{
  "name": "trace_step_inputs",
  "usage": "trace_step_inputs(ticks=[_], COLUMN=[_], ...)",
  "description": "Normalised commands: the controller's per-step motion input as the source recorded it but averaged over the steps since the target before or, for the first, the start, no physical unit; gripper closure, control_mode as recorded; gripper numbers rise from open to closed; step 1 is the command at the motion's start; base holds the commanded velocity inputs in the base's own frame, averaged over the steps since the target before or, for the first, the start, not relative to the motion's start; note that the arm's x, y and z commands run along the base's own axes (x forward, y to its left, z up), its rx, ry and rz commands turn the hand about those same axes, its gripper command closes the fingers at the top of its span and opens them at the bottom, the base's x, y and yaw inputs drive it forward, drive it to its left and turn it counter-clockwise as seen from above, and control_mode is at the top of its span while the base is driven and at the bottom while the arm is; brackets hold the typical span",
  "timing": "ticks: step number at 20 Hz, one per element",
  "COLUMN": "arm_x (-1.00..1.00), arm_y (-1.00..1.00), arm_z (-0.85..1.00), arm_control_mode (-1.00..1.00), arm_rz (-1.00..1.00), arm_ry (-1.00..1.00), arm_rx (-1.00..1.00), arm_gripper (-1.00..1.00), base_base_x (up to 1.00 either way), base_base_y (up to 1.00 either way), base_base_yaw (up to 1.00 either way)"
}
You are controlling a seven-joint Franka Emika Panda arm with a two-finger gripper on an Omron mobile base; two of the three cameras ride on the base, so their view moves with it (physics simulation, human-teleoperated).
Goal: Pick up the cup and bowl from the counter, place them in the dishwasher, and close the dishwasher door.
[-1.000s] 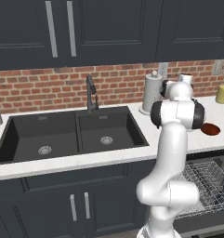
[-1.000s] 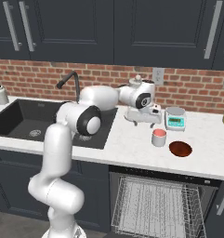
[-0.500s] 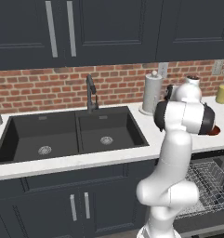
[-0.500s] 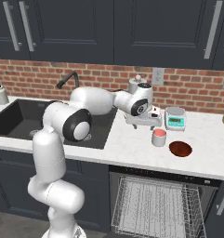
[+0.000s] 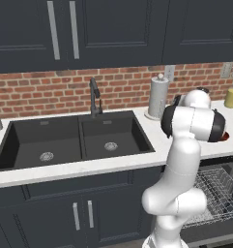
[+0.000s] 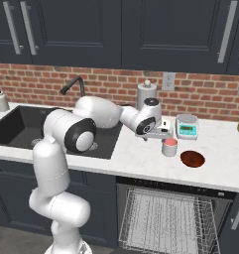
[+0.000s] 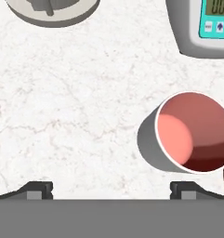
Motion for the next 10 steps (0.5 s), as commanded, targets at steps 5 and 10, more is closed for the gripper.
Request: trace_step_inputs(ticks=[5, 10], arm_x=[0.00, 0.00], arm_y=[-0.32, -0.26], arm_z=[0.00, 0.03], arm_control_mode=[-1.00, -1.00], arm_rz=[0.00, 0.00], arm_ry=[0.00, 0.00], arm_rx=[0.00, 0.00], arm_gripper=[-1.00, -1.00], base_base_x=[0.00, 0.00], base_base_y=[0.00, 0.00], base_base_yaw=[0.00, 0.00])
